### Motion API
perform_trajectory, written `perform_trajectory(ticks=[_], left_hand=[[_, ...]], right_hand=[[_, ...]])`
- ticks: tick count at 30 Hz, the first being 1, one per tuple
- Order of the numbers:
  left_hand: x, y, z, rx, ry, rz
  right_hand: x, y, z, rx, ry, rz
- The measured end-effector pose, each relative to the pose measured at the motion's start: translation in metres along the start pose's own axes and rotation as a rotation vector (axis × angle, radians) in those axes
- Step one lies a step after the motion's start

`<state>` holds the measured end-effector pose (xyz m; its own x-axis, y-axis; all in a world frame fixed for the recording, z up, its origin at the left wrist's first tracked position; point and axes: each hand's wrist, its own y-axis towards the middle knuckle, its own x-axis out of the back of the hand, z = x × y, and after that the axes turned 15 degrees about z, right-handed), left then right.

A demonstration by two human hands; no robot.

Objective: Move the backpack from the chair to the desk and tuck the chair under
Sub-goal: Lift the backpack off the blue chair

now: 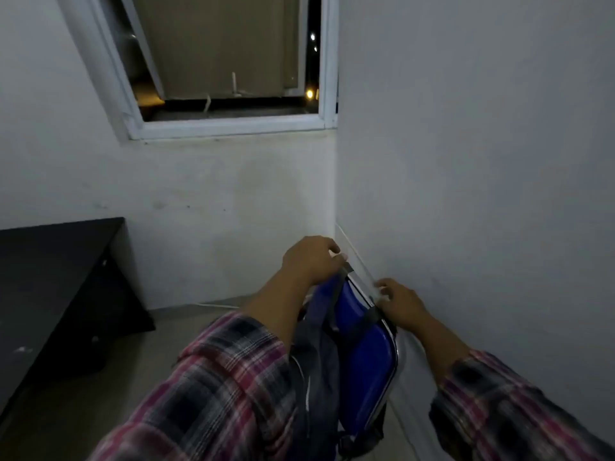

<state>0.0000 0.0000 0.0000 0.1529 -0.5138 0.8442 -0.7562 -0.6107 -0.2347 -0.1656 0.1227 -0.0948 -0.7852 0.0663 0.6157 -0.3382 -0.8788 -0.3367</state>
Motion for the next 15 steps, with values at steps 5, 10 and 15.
perform_trajectory(ticks=[5,10,15], left_hand=[[-0.030,0.031,0.012,0.003,-0.002,0.183],[-0.052,0.043,0.021,-0.002,0.003,0.305],[-0.054,0.034,0.036,-0.037,0.027,0.359]], right_hand=[[-0.009,0.010,-0.013,-0.030,0.022,0.157],[-0.016,-0.004,-0.016,-0.073,-0.130,-0.050],[-0.043,-0.031,-0.011,-0.179,-0.380,-0.350]])
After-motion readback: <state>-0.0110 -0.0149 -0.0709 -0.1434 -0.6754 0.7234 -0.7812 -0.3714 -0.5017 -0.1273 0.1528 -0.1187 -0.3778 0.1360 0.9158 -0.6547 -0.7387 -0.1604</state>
